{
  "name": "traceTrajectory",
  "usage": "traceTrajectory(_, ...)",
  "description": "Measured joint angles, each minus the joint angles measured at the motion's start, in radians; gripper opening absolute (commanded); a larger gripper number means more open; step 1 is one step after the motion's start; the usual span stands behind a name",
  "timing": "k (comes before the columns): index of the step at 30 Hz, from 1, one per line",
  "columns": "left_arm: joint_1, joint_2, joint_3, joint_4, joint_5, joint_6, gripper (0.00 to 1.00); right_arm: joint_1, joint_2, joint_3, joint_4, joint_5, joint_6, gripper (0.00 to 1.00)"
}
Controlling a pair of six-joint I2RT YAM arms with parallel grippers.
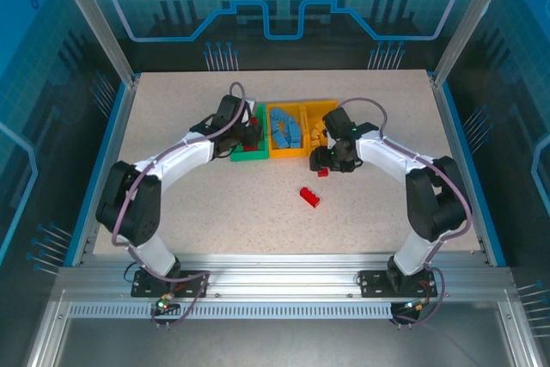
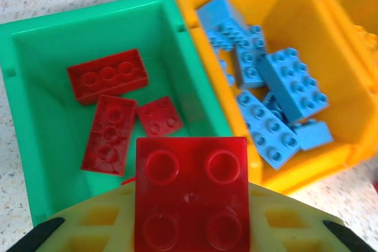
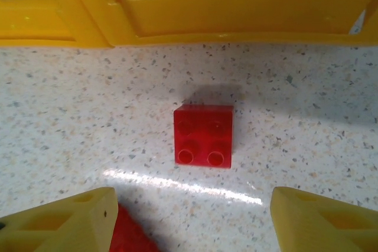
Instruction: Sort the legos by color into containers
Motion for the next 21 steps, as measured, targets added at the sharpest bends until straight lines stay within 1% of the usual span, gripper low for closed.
traceTrajectory(3,0.023,0.063,0.052,-0.03,-0.011,-0.051,0.35,0.013,0.047,0.011,0.0,0.027,-0.004,0.69)
traceTrajectory(4,0.028,0.075,0.06,-0.037,-0.013,-0.067,0.38,0.014,0.061,0.017,0.0,0.032,-0.006,0.68)
traceTrajectory(5,0.033,0.085,0.068,-0.047,-0.017,-0.08,0.48,0.016,0.079,0.026,-0.002,0.041,-0.008,0.67)
traceTrajectory(6,0.036,0.092,0.077,-0.06,-0.021,-0.097,0.51,0.018,0.093,0.035,-0.003,0.05,-0.011,0.66)
traceTrajectory(10,0.039,0.105,0.103,-0.091,-0.036,-0.132,0.53,0.02,0.135,0.066,-0.005,0.073,-0.019,0.64)
traceTrajectory(11,0.039,0.105,0.109,-0.099,-0.041,-0.143,0.61,0.02,0.143,0.07,-0.006,0.077,-0.023,0.62)
traceTrajectory(12,0.039,0.105,0.114,-0.106,-0.045,-0.151,0.72,0.02,0.15,0.073,-0.005,0.081,-0.027,0.59)
traceTrajectory(14,0.039,0.105,0.121,-0.117,-0.056,-0.175,0.8,0.02,0.163,0.079,-0.008,0.087,-0.036,0.54)
traceTrajectory(16,0.039,0.101,0.12,-0.126,-0.063,-0.19,0.98,0.02,0.18,0.084,-0.011,0.091,-0.043,0.49)
traceTrajectory(19,0.039,0.069,0.093,-0.128,-0.064,-0.224,0.99,0.021,0.196,0.085,-0.013,0.095,-0.053,0.38)
traceTrajectory(21,0.037,0.02,0.051,-0.124,-0.064,-0.237,0.99,0.024,0.199,0.089,-0.016,0.1,-0.057,0.29)
